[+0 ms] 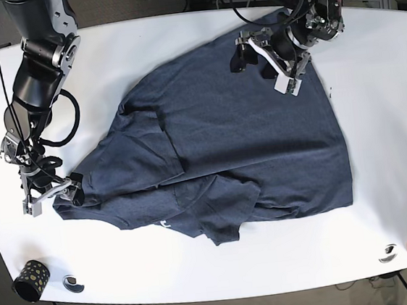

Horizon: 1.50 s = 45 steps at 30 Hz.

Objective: Fold the T-shirt properly
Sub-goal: 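Move the left gripper along the shirt to grasp the opposite hem corner, then grasp two hem corners of the blue shirt with both grippers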

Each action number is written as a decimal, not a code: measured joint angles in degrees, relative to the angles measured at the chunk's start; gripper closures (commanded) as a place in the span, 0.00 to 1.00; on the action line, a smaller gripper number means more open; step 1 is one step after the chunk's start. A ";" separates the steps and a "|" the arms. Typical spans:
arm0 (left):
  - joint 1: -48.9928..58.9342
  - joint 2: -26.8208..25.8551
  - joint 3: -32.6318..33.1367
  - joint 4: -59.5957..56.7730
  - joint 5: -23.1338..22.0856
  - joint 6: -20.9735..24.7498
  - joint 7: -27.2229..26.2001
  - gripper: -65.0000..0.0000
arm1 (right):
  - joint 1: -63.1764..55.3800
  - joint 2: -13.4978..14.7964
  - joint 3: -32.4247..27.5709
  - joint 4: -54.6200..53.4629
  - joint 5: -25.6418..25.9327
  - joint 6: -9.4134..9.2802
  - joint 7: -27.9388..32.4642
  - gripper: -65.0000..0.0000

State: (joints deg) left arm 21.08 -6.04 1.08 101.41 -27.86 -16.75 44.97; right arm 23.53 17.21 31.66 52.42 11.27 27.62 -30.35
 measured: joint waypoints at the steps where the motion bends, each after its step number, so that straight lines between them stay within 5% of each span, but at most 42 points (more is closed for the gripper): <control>1: -0.17 0.00 0.31 -0.33 0.26 0.00 -0.52 0.29 | -0.31 0.07 0.00 0.02 0.04 0.02 0.13 0.18; 13: -1.77 -2.34 -2.05 -4.68 3.61 -2.86 -4.90 0.29 | -4.04 -1.09 0.17 0.61 0.09 -0.02 -0.70 0.18; 23: -5.68 -13.49 -8.72 -10.93 6.38 -1.22 -4.81 0.29 | -10.84 -7.34 0.07 22.51 0.92 0.44 -8.85 0.18; 30: -6.56 -17.84 -8.55 -11.72 7.28 -0.52 -1.88 0.29 | -12.11 -10.23 0.15 32.35 0.46 0.46 -19.93 0.18; 35: -6.95 -18.47 -8.55 -9.16 8.70 -0.15 0.92 0.29 | -14.10 -12.63 0.11 36.81 0.63 5.70 -24.74 0.18; 45: -7.21 -14.99 -17.57 -0.39 8.48 -0.15 0.76 0.29 | -16.83 -14.19 0.46 37.86 0.20 10.84 -25.33 0.18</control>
State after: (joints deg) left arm 13.87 -21.04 -16.49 101.01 -19.38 -16.91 45.74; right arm 6.70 3.03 32.12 90.28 11.46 38.46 -55.68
